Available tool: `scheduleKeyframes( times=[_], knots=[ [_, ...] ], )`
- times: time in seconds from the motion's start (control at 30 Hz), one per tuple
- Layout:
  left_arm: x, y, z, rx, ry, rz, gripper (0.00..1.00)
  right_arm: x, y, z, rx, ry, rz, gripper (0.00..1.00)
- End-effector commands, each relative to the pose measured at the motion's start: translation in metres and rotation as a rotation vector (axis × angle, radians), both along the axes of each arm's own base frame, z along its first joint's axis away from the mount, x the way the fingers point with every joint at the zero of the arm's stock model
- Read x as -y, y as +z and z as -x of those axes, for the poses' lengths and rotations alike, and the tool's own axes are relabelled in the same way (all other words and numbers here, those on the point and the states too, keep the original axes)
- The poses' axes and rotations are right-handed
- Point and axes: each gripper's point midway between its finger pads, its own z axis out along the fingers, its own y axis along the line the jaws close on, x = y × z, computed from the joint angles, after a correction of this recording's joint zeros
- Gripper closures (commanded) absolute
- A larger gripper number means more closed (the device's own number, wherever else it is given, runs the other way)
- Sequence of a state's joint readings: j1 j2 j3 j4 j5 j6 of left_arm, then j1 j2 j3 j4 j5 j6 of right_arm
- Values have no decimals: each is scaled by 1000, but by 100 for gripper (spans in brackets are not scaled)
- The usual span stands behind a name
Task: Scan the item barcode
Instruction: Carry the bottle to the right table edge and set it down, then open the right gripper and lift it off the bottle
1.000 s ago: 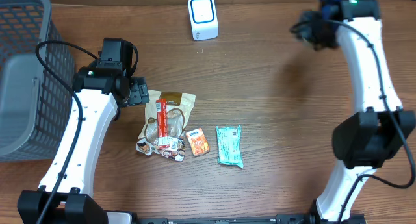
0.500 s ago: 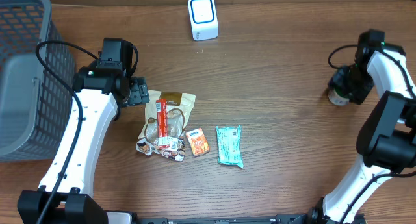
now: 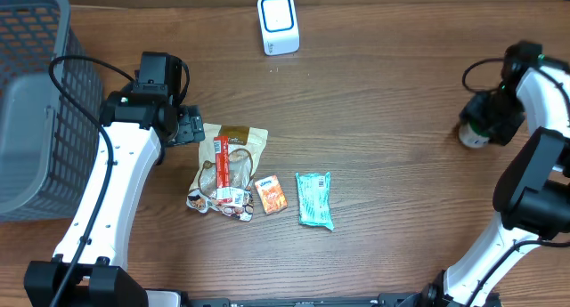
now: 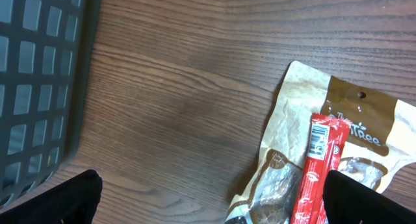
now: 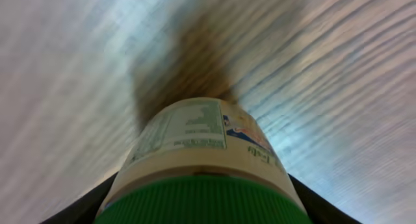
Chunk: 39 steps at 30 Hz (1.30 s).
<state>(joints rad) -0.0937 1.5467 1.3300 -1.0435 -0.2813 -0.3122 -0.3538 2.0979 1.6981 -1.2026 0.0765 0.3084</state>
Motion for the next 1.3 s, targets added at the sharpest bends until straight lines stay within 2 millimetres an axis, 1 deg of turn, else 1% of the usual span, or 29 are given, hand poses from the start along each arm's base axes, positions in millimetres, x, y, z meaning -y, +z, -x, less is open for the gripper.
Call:
scheduleKeyframes(
  times=[0.0, 0.07, 0.13, 0.17, 0.23, 0.27, 0.37, 0.43, 0.53, 0.9, 1.0, 1.07, 1.13, 1.17, 1.27],
  knots=[
    [1, -1, -1, -1, -4, -7, 0, 11, 79, -26, 172, -4, 63, 28],
    [1, -1, -1, -1, -4, -7, 0, 8, 105, -25, 194, -3, 70, 24],
    [1, -1, -1, -1, -4, -7, 0, 6, 121, -22, 204, -2, 74, 25],
    [1, -1, -1, -1, -4, -7, 1, 4, 127, -20, 212, -1, 75, 26],
    [1, -1, -1, -1, -4, -7, 0, 2, 133, -19, 228, 1, 70, 36],
    [1, -1, -1, -1, -4, -7, 0, 1, 134, -18, 232, 2, 64, 39],
    [1, -1, -1, -1, -4, -7, 0, -2, 129, -14, 210, 2, 49, 38],
    [1, -1, -1, -1, -4, -7, 0, -6, 121, -14, 204, 7, 25, 33],
    [1, -1, -1, -1, -4, -7, 0, -9, 116, -12, 194, 14, 5, 30],
    [1, -1, -1, -1, -4, -7, 0, -10, 115, -12, 191, 14, 2, 27],
    [1, -1, -1, -1, -4, -7, 0, -14, 115, -13, 198, 16, -20, 27],
    [1, -1, -1, -1, -4, -7, 0, -24, 116, -16, 216, 24, -78, 28],
    [1, -1, -1, -1, -4, -7, 0, -41, 117, -17, 229, 36, -166, 28],
    [1, -1, -1, -1, -4, -7, 0, -53, 117, -15, 220, 47, -211, 28],
    [1, -1, -1, -1, -4, -7, 0, -77, 117, -7, 179, 132, -261, 28]
  ],
)
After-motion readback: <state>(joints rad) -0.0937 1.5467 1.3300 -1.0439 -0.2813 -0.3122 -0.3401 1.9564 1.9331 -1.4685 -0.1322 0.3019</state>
